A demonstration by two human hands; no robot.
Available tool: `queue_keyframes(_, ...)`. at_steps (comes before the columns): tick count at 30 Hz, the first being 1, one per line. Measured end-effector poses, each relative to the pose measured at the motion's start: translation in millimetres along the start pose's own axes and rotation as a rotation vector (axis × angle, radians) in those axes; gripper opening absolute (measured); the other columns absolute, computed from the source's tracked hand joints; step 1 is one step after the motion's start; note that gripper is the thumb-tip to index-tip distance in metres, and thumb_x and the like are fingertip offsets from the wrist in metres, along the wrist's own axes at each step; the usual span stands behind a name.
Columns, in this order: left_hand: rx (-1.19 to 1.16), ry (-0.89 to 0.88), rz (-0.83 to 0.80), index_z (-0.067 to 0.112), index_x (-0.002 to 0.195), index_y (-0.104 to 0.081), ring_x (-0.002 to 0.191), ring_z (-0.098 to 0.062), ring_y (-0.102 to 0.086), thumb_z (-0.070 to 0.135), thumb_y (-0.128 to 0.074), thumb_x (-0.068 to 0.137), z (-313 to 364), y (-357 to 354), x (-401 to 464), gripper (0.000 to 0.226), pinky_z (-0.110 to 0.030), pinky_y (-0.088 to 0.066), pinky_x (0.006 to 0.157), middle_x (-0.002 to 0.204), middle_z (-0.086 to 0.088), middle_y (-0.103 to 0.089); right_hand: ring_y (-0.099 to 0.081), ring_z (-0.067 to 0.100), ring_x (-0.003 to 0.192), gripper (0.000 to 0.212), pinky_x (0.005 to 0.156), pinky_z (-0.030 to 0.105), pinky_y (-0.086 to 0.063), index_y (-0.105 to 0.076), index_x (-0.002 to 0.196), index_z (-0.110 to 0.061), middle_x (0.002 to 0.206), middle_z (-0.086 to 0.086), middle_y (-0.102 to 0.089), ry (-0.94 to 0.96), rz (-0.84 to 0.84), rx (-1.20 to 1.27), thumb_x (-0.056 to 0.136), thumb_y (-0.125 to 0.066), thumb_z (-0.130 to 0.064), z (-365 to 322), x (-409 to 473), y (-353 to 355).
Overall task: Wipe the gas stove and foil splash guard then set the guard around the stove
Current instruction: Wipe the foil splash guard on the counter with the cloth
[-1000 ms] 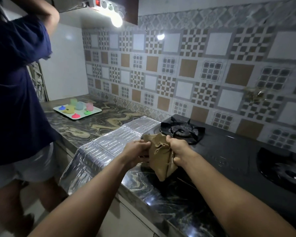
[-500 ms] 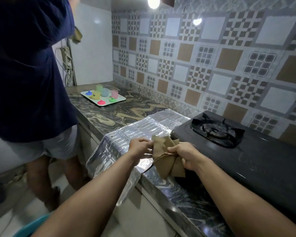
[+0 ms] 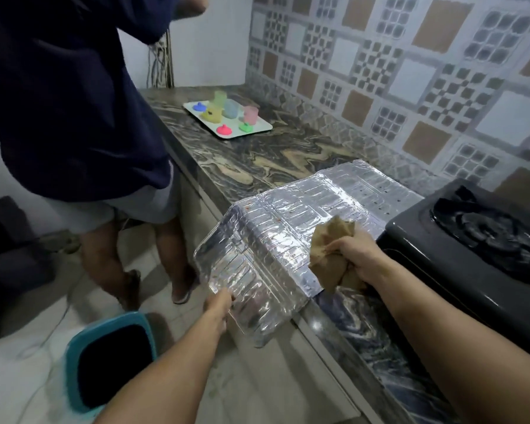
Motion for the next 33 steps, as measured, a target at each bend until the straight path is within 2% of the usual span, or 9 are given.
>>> queue_keyframes(1,0.012,0.053,-0.029,0.009,0.073,-0.053,0.056,-0.017,-0.036,0.01,-0.054,0.085,-9,-1,10,0.012,-0.024,-0.027,0.053,0.061,0.002,-0.026,-0.064,0.024,0.087,0.041,0.072,0.034,-0.055,-0.06,0.102,-0.01,0.095,0.011,-0.065,0.062,0.02,-0.156,0.065,-0.074,0.001,-5,3,-6)
queue_keyframes(2,0.013,0.1,-0.063,0.012,0.071,-0.05,0.056,-0.017,-0.031,0.01,-0.055,0.082,-16,0,15,0.012,-0.025,-0.025,0.055,0.069,-0.005,-0.042,-0.061,0.023,0.085,0.03,0.07,0.033,-0.053,-0.059,0.092,-0.013,0.09,0.008,-0.063,0.111,0.034,-0.29,0.068,-0.069,0.003,-9,5,-12)
queue_keyframes(4,-0.014,0.182,-0.132,0.014,0.071,-0.048,0.056,-0.016,-0.028,0.01,-0.057,0.078,-24,0,20,0.012,-0.027,-0.028,0.06,0.063,-0.002,-0.033,-0.057,0.025,0.082,0.025,0.064,0.031,-0.047,-0.051,0.076,-0.018,0.081,0.004,-0.058,0.177,0.067,-0.501,0.073,-0.058,0.006,-12,11,-25)
queue_keyframes(7,-0.123,0.261,-0.241,0.018,0.06,-0.039,0.05,-0.015,-0.022,0.015,-0.057,0.077,-30,0,29,0.025,-0.03,-0.03,0.065,0.043,0.004,-0.028,-0.054,0.022,0.078,0.028,0.065,0.031,-0.043,-0.051,0.086,-0.024,0.084,0.002,-0.057,0.218,0.106,-0.68,0.08,-0.05,0.003,-8,15,-42)
queue_keyframes(13,-0.398,0.179,-0.43,0.008,0.092,-0.068,0.081,-0.03,-0.066,0.031,-0.06,0.091,-10,18,31,0.025,-0.042,-0.049,0.082,0.086,-0.014,-0.073,-0.057,0.028,0.079,0.035,0.073,0.041,-0.05,-0.045,0.112,-0.024,0.089,0.007,-0.061,0.3,0.163,-0.978,0.083,-0.047,-0.005,5,16,-59)
queue_keyframes(19,-0.649,0.166,-0.691,0.003,0.109,-0.07,0.093,-0.042,-0.069,0.045,-0.044,0.095,14,12,20,0.051,-0.056,-0.054,0.082,0.113,-0.024,-0.068,-0.055,0.024,0.086,0.031,0.074,0.034,-0.045,-0.058,0.12,-0.027,0.104,0.005,-0.066,0.249,0.007,-0.994,0.091,-0.055,-0.016,10,7,-84)
queue_keyframes(22,-0.644,0.137,-0.707,0.004,0.12,-0.062,0.095,-0.042,-0.068,0.052,-0.038,0.096,23,10,15,0.059,-0.054,-0.052,0.083,0.117,-0.024,-0.066,-0.062,0.023,0.087,0.021,0.076,0.036,-0.052,-0.068,0.108,-0.03,0.094,-0.001,-0.07,0.262,-0.057,-0.928,0.091,-0.058,-0.024,11,1,-92)
queue_keyframes(29,-0.638,0.112,-0.718,0.003,0.119,-0.06,0.087,-0.04,-0.071,0.053,-0.033,0.097,32,9,10,0.06,-0.051,-0.045,0.083,0.107,-0.023,-0.07,-0.063,0.024,0.086,0.037,0.071,0.03,-0.048,-0.068,0.069,-0.03,0.079,-0.001,-0.068,0.323,-0.34,-0.85,0.065,-0.052,0.003,17,-20,-113)
queue_keyframes(33,-0.654,0.123,-0.725,0.004,0.12,-0.06,0.095,-0.043,-0.068,0.055,-0.038,0.094,31,8,8,0.061,-0.054,-0.045,0.089,0.116,-0.025,-0.066,-0.061,0.02,0.087,0.035,0.078,0.033,-0.05,-0.074,0.093,-0.028,0.092,-0.003,-0.069,0.292,-0.001,-0.653,0.082,-0.054,-0.002,0,5,-79)
Point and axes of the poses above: each hand's wrist, its own x-axis towards the middle knuckle, its own y-axis out of the back of the hand, z = x × y, the point moved 4 cm from there along x, towards the middle knuckle
